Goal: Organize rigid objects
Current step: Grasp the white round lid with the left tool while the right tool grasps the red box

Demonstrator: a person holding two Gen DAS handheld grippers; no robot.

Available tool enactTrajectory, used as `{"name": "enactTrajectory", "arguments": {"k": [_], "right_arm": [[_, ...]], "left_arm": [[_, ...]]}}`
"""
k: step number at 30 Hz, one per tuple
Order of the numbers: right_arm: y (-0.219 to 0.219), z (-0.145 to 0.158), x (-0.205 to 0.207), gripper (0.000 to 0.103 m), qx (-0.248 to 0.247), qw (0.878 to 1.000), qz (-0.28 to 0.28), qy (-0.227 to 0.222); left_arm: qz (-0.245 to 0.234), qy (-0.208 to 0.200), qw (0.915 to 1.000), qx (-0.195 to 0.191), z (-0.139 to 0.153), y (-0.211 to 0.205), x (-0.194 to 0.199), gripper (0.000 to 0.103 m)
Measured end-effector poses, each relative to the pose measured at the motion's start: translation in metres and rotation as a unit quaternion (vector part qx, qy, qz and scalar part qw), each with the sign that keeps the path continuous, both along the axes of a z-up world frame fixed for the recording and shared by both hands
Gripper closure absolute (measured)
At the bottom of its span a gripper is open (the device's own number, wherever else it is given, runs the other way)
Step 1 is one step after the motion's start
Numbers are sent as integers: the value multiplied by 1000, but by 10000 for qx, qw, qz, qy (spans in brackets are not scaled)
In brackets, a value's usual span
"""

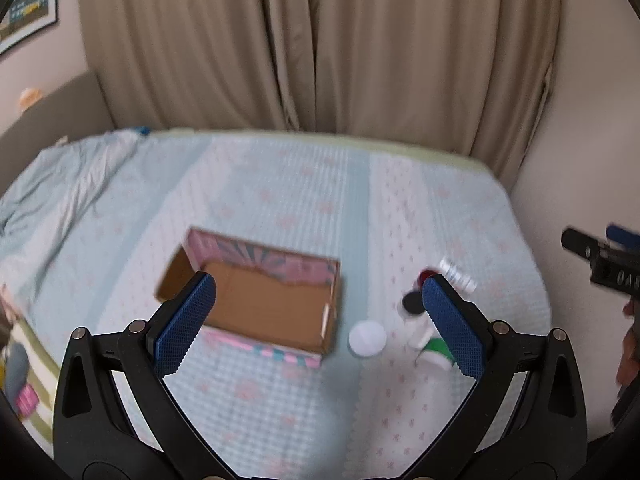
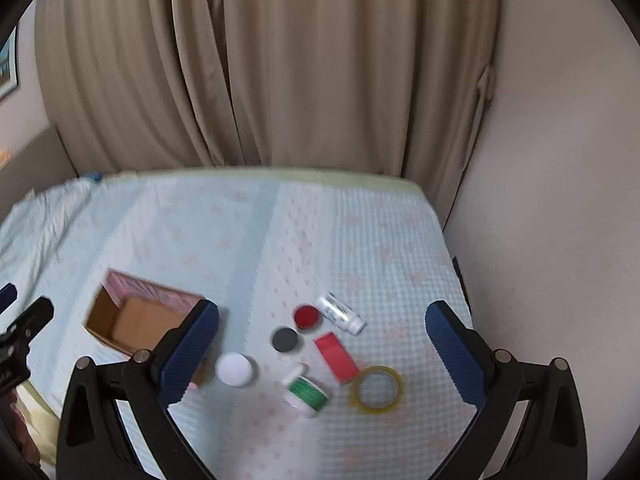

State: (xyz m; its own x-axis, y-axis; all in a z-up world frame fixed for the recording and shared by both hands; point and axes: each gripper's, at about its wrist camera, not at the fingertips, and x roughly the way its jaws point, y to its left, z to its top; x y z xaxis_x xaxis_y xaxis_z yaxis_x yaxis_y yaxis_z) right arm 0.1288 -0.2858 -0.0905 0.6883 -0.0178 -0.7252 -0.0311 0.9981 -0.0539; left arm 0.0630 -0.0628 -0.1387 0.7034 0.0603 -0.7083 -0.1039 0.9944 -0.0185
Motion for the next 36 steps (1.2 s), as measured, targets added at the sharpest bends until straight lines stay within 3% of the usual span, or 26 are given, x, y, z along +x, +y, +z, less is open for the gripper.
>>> {"name": "enactTrajectory", "arguments": {"k": [9,17,19,26,30,36], "right_arm": [[-30,-128,67,0,-182,9926,592,1048],[-35,-231,106,1,-502,9741,1347,1747],[-34,-252,111,5,-597,9681,1515,1905],[-37,-311,125,17,-831,9489,1780,2468],[-38,-326,128,21,-949,9435,1858,2574],[-36,-341,138,36,-872,9395,1903,2710]], "left_arm": [[93,715,9973,116,-146,-61,24,1],[-19,1175,9921,448,-267,-98,59,3],[-37,1365,9894,496,-292,-99,65,5],[10,1584,9855,603,-332,-98,84,12],[-68,1640,9851,518,-340,-97,94,25],[-216,1685,9843,482,-339,-99,106,30]]}}
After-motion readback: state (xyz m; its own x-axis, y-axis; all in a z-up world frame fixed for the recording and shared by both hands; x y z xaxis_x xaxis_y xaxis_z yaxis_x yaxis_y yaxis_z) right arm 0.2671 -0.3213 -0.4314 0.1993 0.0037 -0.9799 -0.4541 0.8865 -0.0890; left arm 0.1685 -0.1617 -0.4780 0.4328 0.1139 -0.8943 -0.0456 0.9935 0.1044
